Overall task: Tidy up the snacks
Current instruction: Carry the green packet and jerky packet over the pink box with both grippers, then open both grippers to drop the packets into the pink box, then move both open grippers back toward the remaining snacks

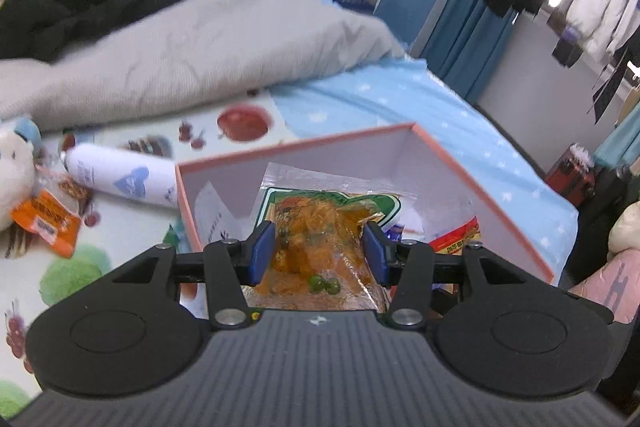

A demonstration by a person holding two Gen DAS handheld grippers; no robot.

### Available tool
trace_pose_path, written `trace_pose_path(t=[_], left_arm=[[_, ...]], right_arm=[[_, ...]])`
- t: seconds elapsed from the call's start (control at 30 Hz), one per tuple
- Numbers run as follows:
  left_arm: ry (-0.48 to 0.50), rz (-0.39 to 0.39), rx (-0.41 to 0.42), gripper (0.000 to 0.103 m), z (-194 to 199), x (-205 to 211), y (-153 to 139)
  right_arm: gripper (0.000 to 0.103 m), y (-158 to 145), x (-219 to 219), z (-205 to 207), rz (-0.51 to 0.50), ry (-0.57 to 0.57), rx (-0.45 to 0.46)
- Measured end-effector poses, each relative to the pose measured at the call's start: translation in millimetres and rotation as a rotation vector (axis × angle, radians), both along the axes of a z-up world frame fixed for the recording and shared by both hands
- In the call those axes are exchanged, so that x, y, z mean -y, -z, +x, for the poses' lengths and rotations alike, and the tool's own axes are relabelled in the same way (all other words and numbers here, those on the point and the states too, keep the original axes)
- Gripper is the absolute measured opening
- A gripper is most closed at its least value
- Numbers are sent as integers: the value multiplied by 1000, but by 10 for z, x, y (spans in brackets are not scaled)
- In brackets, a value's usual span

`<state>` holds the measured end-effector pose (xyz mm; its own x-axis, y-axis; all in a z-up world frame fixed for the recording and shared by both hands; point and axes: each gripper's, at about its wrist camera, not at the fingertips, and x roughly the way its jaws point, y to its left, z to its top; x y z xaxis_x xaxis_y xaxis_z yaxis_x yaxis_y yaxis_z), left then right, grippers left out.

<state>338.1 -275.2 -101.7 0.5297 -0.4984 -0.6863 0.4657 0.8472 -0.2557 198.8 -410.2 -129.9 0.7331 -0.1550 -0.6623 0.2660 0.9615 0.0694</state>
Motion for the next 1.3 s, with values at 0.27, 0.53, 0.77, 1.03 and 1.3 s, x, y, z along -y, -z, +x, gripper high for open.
trace_pose_path(t=[0.27, 0.53, 0.77, 1.03, 1.3], left_arm=[[18, 26, -28, 63, 13, 29, 181], [11, -4, -10, 71, -40, -90, 37], [-9, -47, 44, 71, -185, -343, -248], [-28, -47, 125, 71, -483, -735, -457], [-91, -68, 150, 71, -770, -1244, -480]], right_arm=[[65, 147, 112, 105, 36, 0, -6], [67, 7, 56, 8, 42, 5, 27], [67, -302, -31, -110, 35, -6, 114], [67, -562, -325, -316, 45, -46, 189], [67, -814, -563, -564, 44, -80, 270]])
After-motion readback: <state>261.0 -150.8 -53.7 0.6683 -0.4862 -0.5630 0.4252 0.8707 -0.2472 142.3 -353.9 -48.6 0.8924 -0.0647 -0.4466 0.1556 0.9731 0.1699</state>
